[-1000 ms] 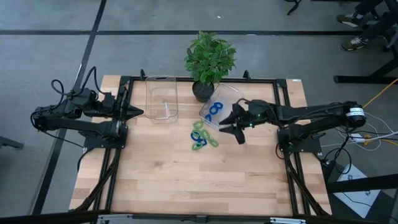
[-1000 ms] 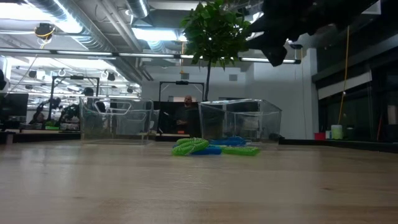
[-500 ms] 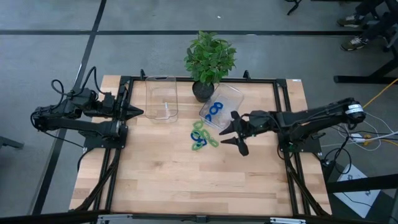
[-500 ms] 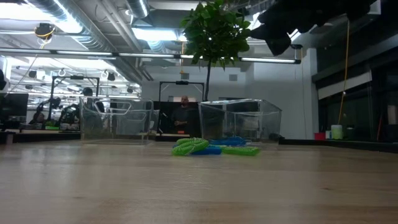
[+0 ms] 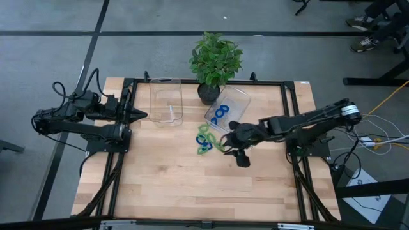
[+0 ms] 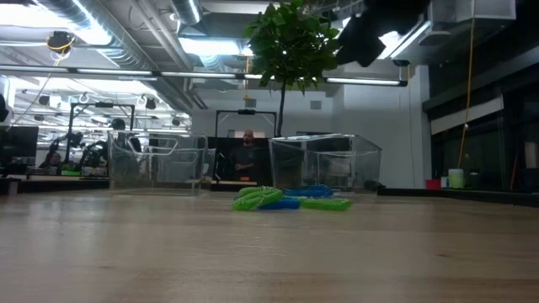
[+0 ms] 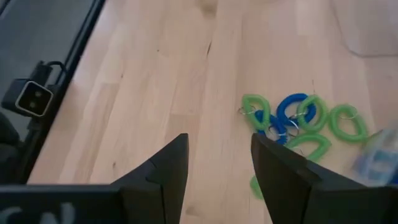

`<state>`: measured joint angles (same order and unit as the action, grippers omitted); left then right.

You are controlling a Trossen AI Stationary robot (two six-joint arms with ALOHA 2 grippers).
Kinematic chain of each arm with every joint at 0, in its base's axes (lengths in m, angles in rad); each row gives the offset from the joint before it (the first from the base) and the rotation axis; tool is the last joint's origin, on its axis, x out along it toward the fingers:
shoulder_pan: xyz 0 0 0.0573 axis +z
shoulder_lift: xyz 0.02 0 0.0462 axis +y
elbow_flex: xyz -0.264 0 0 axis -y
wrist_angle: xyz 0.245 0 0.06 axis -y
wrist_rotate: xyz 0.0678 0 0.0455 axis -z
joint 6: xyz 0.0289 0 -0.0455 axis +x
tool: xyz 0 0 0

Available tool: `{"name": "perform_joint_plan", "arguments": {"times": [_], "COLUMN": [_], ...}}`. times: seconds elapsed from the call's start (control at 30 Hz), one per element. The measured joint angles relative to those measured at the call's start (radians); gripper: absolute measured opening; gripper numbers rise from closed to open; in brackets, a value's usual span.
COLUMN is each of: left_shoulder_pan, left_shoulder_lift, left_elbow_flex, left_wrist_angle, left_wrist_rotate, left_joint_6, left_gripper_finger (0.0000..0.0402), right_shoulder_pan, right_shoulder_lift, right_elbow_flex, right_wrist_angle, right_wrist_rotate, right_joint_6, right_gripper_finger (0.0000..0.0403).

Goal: Sort spring keychains
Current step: Put the blue spring keychain into the right transparent bin

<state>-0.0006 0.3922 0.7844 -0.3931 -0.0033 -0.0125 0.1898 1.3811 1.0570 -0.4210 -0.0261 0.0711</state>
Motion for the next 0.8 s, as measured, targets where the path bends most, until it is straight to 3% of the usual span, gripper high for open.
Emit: {"name": "perform_joint_plan", "arguments": {"times": [0.33,0.8], "left_shoulder_pan": [0.0,0.0], "left_shoulder_lift": [0.0,0.0], "left_elbow_flex": [0.0,0.0], "left_wrist_angle": [0.0,0.0], "left_wrist_rotate": [0.0,0.0], "left_joint_6": [0.0,0.0], "left_gripper_finger": [0.0008,0.0009], "right_shoulder_pan": [0.018,0.015], "right_shoulder_lift": [0.249,0.468], "right_elbow_flex": [0.195,0.21], "right_wrist_angle": [-0.056,-0.045], "right_wrist_rotate": [-0.001,-0.006], "right_joint_6": [-0.002,-0.024], "right_gripper_finger": [0.0172,0.0172]}}
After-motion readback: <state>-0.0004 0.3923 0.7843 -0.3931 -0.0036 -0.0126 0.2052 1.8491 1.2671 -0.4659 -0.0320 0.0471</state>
